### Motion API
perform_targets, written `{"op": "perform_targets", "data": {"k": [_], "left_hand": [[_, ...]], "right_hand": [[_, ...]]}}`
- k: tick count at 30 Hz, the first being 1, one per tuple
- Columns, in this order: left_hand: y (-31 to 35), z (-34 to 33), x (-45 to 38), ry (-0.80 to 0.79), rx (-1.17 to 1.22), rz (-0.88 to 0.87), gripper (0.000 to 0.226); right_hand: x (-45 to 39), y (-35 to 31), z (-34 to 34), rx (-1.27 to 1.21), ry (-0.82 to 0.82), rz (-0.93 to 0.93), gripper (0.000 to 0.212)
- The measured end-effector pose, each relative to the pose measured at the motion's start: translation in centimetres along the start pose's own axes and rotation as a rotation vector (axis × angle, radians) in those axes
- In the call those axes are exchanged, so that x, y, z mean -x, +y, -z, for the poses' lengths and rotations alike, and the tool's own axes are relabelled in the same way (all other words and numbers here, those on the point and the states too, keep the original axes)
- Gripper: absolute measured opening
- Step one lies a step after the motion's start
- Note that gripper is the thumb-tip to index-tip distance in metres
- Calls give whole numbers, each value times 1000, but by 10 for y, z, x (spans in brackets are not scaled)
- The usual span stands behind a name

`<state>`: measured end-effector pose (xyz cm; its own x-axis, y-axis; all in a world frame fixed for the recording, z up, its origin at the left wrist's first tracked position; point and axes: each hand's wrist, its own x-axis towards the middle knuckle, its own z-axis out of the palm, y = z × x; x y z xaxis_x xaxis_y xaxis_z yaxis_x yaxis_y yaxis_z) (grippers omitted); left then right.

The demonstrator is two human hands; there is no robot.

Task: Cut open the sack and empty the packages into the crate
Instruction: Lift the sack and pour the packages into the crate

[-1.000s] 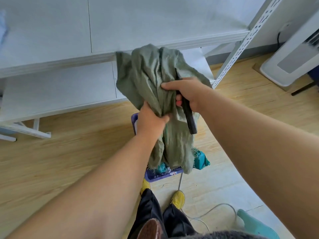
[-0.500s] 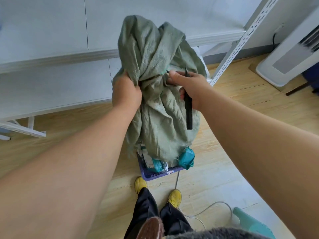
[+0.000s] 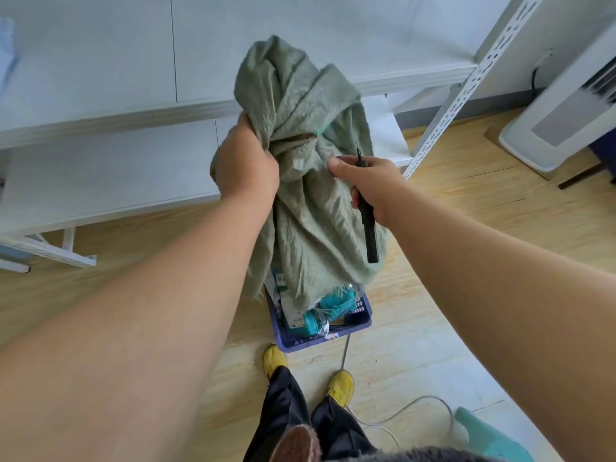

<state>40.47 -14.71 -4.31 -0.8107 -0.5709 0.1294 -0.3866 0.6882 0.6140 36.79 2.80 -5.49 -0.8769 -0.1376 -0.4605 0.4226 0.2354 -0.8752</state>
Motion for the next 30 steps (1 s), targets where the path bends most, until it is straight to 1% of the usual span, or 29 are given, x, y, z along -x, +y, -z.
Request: {"op": "perform_targets", "data": {"k": [1,3,4,5,7,8,10,11,13,15,17,18,20,21,22,23,24,25,27,28,29,30], "left_hand": [[1,0,0,9,22,-8,37],[3,-1,3,-107,-58,0,39],[2,-2,4,-137,-88,17,39],[2,-1,4,-110,-64,37,39],[5,3,2,9,49,57,40],[7,4,1,8,56,64,42],[12,6,-4,-89,17,95,42],[17,8,-6,-97,34,114,40],[33,15,-13,-14,164,133,38],[50,20,-17,23,252,127,43],[59,15,-18,-67,319,79,47],[60,13,-17,-138,382,40,48],[54,10,-8,-251,518,-64,59],[47,8,-2,-241,542,-116,71],[37,4,5,-185,530,-152,84],[24,-2,13,-119,484,-155,97],[10,-9,24,-95,413,-109,109],[-3,-18,35,-132,337,-37,119],[-19,-40,54,-334,225,85,131],[-21,-49,61,-428,212,123,131],[-19,-58,65,-485,236,163,125],[-15,-64,66,-499,280,213,110]], "right_hand": [[0,-1,0,1,-2,6,38],[1,1,-1,16,-7,20,36],[1,1,-2,21,-5,29,35],[2,1,-3,24,-4,37,34],[4,-2,-4,11,-6,58,35],[4,-3,-4,2,-15,66,37],[5,-3,-4,11,-43,76,43],[5,-3,-5,25,-58,90,46],[5,-7,-7,72,-89,134,46],[4,-10,-11,134,-112,154,39],[1,-12,-16,95,-81,111,32],[-1,-13,-18,11,-41,65,26],[-6,-13,-15,-172,20,-8,18],[-8,-13,-12,-208,27,-25,16],[-10,-13,-9,-218,22,-30,16],[-12,-14,-5,-216,17,-30,17],[-14,-15,-2,-209,10,-31,18],[-16,-18,0,-197,-2,-33,20],[-17,-24,0,-140,-75,-31,23],[-16,-27,-2,-96,-131,-26,23],[-15,-29,-5,-53,-186,-24,22],[-13,-31,-9,-19,-232,-28,22]]}}
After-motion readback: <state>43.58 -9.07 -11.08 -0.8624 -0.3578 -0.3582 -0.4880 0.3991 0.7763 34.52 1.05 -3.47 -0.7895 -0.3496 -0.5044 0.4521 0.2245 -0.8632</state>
